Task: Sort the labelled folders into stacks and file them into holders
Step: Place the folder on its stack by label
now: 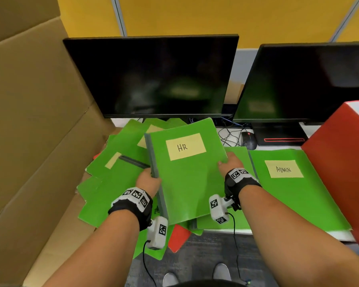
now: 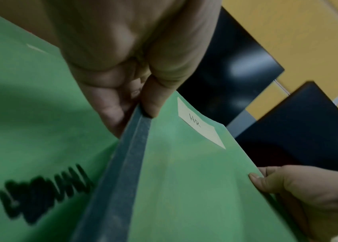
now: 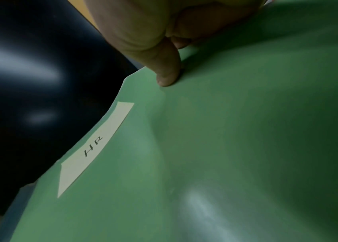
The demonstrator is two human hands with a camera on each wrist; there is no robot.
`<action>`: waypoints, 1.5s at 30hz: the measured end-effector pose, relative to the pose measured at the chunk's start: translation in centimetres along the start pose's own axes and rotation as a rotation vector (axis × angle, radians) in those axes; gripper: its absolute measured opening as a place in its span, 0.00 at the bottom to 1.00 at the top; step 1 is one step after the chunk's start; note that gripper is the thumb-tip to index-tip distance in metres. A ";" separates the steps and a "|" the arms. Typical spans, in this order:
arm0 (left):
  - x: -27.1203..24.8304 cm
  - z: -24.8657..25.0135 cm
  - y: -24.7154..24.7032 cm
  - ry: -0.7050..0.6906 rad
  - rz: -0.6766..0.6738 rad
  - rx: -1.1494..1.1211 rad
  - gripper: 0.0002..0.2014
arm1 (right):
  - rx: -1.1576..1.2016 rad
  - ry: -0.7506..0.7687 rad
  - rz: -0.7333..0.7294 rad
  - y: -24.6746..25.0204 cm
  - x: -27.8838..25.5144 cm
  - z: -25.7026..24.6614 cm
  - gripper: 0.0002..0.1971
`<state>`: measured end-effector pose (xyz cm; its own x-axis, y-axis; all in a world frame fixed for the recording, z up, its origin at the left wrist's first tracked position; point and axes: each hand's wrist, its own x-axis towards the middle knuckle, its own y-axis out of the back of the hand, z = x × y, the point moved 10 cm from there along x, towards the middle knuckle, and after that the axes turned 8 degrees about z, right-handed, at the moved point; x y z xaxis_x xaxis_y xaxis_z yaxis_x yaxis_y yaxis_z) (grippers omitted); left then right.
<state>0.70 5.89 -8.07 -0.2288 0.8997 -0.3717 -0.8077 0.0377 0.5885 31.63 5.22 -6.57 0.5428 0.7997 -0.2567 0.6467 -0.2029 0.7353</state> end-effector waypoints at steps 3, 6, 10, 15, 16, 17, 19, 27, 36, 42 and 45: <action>-0.2 0.1 -3.1 -0.044 -0.062 0.104 0.13 | -0.057 -0.052 0.033 1.3 1.0 3.0 0.20; -0.5 0.4 -5.6 -0.080 -0.094 0.138 0.14 | -0.112 -0.120 0.026 2.0 1.4 6.1 0.22; -0.3 0.4 -8.5 -0.052 -0.097 0.083 0.21 | -0.163 -0.217 0.006 2.9 2.1 10.2 0.26; -0.4 -0.2 -11.9 -0.048 -0.177 0.083 0.23 | -0.161 -0.275 0.019 3.6 2.9 13.6 0.25; -0.3 -0.3 -12.4 -0.051 -0.179 0.089 0.25 | -0.160 -0.277 0.018 3.7 3.0 13.9 0.24; -0.4 -0.2 -12.6 -0.060 -0.176 0.095 0.27 | -0.162 -0.274 0.012 3.5 3.2 14.2 0.25; -0.4 0.0 -12.9 -0.086 -0.161 0.137 0.29 | -0.174 -0.263 -0.008 3.1 3.6 14.6 0.26; 0.2 0.4 -12.3 -0.164 -0.072 0.264 0.30 | -0.295 -0.199 0.053 2.7 4.3 14.1 0.33; 0.4 0.2 -11.9 -0.113 -0.064 0.241 0.24 | -0.464 -0.128 -0.012 1.7 4.3 12.9 0.37; 0.9 0.4 -11.6 -0.120 -0.058 0.195 0.18 | -0.548 0.088 -0.002 0.2 3.4 8.3 0.30; 1.8 0.6 -10.3 -0.121 -0.012 0.186 0.18 | -0.508 0.230 -0.091 -2.5 2.2 5.6 0.32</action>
<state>8.90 7.41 -14.36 -0.1439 0.9441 -0.2965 -0.6931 0.1178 0.7112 34.26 4.33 -12.52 0.3298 0.9152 -0.2317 0.3155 0.1245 0.9407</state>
